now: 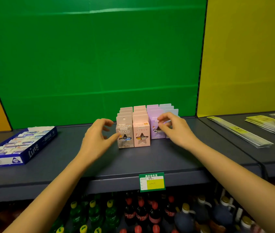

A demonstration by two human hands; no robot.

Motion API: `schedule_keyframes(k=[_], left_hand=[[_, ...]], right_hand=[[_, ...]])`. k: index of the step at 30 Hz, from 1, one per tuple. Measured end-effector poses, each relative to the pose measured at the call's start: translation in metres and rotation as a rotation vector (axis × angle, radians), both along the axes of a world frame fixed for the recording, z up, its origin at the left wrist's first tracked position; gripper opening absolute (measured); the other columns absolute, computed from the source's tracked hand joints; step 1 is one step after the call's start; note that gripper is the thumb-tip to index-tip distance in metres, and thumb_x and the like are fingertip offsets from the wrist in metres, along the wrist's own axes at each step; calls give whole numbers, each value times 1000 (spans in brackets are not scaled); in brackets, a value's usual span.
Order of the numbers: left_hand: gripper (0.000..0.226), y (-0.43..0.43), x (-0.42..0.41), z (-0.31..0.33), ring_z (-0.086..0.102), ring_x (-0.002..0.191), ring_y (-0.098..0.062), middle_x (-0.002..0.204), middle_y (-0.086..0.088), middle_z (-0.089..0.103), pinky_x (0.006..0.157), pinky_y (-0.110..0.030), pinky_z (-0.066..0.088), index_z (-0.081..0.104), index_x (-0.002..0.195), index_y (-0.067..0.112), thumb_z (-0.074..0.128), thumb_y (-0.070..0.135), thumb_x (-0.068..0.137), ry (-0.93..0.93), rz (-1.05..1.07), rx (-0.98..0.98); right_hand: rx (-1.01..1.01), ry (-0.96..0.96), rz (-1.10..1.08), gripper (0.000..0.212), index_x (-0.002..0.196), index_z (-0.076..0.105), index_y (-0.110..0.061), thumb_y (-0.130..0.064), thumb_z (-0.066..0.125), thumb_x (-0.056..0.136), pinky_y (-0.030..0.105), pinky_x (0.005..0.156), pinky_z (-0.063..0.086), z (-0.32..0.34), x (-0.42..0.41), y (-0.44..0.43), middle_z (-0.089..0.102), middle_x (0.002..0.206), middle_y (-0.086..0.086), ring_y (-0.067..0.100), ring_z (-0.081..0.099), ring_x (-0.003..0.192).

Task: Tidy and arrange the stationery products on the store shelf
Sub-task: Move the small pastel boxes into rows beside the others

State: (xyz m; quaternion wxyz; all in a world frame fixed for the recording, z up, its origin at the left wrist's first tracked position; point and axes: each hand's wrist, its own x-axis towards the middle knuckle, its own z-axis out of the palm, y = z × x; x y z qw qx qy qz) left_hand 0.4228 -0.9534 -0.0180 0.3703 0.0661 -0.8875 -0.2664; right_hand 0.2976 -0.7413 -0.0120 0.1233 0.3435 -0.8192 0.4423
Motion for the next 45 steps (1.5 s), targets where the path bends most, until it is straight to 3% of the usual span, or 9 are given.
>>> schedule_keyframes(k=[2, 6, 11, 16, 20, 29, 36, 42, 45], left_hand=[[24, 9, 8, 5, 60, 89, -17, 96, 5, 61, 77, -38, 55, 60, 99, 15, 69, 24, 79, 22, -4, -88], [9, 37, 13, 16, 57, 68, -16, 77, 11, 59, 65, -31, 49, 60, 85, 22, 65, 29, 81, -2, 39, -310], [15, 82, -2, 20, 61, 74, -22, 81, 8, 64, 61, -29, 40, 61, 87, 22, 60, 36, 83, -37, 6, -476], [35, 146, -29, 12, 66, 63, -24, 69, 2, 68, 50, -27, 42, 62, 76, 18, 43, 48, 77, -4, -161, -582], [41, 212, -49, -5, 66, 67, -21, 72, 7, 67, 51, -29, 48, 61, 77, 21, 35, 53, 76, -11, -168, -585], [22, 344, -69, -47, 63, 64, -26, 67, 2, 63, 49, -27, 36, 57, 72, 21, 51, 42, 74, -114, -140, -581], [24, 425, -90, -37, 65, 69, -24, 73, 2, 66, 47, -26, 40, 60, 77, 23, 48, 43, 76, -74, -153, -529], [25, 482, -139, -25, 65, 67, -26, 70, 1, 67, 45, -24, 34, 60, 76, 19, 51, 43, 76, -26, -199, -592], [26, 506, -169, -20, 65, 66, -27, 71, 1, 68, 54, -27, 37, 62, 78, 18, 52, 42, 77, -2, -220, -609]], right_hand=[[113, 101, -47, 17, 107, 58, -22, -21, 52, 91, 33, 81, 50, 4, 4, 20, 60, 101, -9, 11, 58, 90], [332, 209, -145, 18, 108, 56, -28, -27, 48, 92, 37, 85, 49, 10, 14, 69, 62, 113, -11, 12, 55, 108], [417, 220, -288, 18, 108, 56, -31, -32, 48, 93, 31, 78, 44, 16, 24, 153, 59, 113, -15, 7, 51, 104], [409, 131, -454, 17, 106, 56, -36, -37, 49, 91, 39, 83, 50, 10, 30, 259, 61, 113, -16, 12, 57, 107], [422, 77, -553, 20, 110, 57, -34, -35, 50, 91, 33, 78, 46, -3, 39, 340, 61, 114, -15, 12, 57, 108], [486, 13, -674, 23, 113, 55, -36, -37, 51, 90, 26, 76, 43, -40, 43, 493, 60, 112, -18, 7, 57, 106], [419, -17, -744, 21, 110, 58, -32, -33, 54, 90, 32, 82, 49, -38, 19, 580, 63, 109, -12, 12, 59, 103], [388, -47, -724, 21, 111, 59, -28, -29, 53, 90, 34, 85, 51, -39, -25, 619, 64, 107, -9, 11, 59, 101], [377, -42, -692, 22, 110, 59, -27, -28, 54, 89, 35, 85, 51, -41, -57, 632, 63, 105, -10, 11, 59, 101]])
